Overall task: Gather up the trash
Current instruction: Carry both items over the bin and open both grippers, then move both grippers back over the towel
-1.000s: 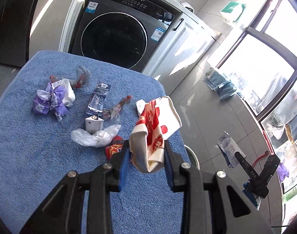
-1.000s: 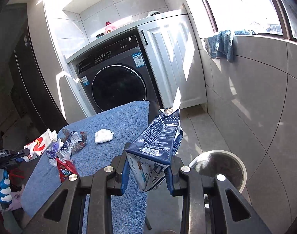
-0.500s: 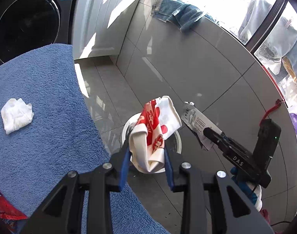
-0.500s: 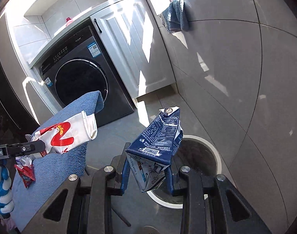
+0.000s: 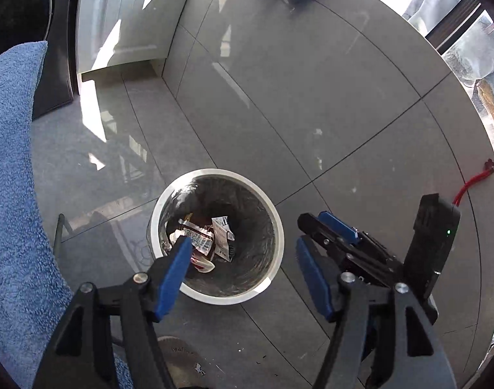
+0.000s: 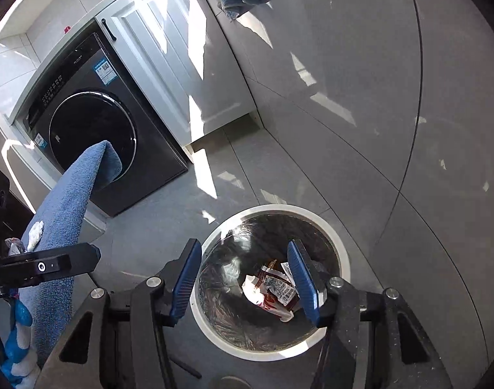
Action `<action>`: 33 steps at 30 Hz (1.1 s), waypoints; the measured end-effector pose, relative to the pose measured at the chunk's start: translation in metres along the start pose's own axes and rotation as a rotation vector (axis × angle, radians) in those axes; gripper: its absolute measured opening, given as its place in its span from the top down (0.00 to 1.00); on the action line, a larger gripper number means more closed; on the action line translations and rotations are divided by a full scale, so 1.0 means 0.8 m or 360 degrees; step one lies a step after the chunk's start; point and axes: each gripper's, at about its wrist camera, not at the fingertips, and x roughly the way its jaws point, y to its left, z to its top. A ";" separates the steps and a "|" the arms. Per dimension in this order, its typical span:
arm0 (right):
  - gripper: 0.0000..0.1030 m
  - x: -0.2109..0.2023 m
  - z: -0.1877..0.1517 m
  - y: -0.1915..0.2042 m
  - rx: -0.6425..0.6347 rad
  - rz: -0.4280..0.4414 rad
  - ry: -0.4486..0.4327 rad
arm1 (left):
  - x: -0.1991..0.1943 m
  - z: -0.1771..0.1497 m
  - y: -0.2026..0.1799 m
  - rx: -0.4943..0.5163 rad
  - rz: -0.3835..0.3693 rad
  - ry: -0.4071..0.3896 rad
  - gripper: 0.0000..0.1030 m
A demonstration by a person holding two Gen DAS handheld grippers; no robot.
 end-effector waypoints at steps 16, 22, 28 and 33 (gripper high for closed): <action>0.48 -0.124 -0.008 0.129 -0.0270 0.0109 -0.0251 | -0.237 -0.122 0.040 0.0087 0.0303 -0.0479 0.37; 0.48 -0.164 -0.032 0.202 -0.0432 0.0201 -0.0268 | -0.309 -0.204 0.090 0.0017 0.0485 -0.0558 0.37; 0.48 -0.184 -0.058 0.275 -0.0612 0.0330 -0.0217 | -0.371 -0.269 0.160 -0.0180 0.0553 -0.0631 0.37; 0.48 -0.179 -0.070 0.337 -0.0766 0.0427 -0.0154 | -0.404 -0.293 0.225 -0.0343 0.0605 -0.0670 0.37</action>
